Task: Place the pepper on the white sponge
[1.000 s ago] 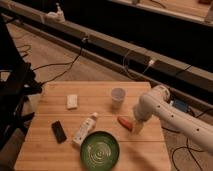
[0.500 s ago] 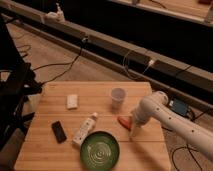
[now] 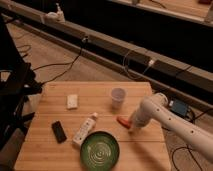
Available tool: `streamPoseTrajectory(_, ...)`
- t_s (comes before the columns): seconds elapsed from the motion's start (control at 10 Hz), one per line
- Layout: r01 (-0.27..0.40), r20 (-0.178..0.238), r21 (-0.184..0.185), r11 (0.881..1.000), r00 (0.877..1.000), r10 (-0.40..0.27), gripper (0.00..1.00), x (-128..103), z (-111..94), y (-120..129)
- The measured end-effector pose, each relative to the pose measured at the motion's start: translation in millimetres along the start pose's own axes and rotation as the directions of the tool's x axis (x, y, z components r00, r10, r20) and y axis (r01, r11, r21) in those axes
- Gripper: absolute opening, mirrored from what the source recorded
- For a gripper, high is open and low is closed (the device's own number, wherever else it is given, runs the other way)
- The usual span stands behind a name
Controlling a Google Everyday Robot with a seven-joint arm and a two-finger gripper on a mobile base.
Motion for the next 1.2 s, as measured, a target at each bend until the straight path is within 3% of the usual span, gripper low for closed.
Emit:
streamPoseTrajectory(0.2, 0.027, -0.002, 0.011, 1.000, 1.000, -0.027, 0.04, -6, -11, 2)
streamPoseTrajectory(0.6, 0.107, 0.033, 0.019, 0.994, 0.994, -0.108, 0.00, -48, -34, 15)
streamPoseTrajectory(0.8, 0.192, 0.114, 0.020, 0.981, 0.974, -0.193, 0.00, -110, -39, 28)
streamPoseTrajectory(0.9, 0.272, 0.154, 0.017, 0.962, 0.950, -0.271, 0.00, -145, -43, 42)
streamPoseTrajectory(1.0, 0.301, 0.166, 0.018, 0.953, 0.939, -0.300, 0.00, -156, -46, 47)
streamPoseTrajectory(1.2, 0.304, 0.167, 0.019, 0.952, 0.938, -0.303, 0.00, -157, -46, 48)
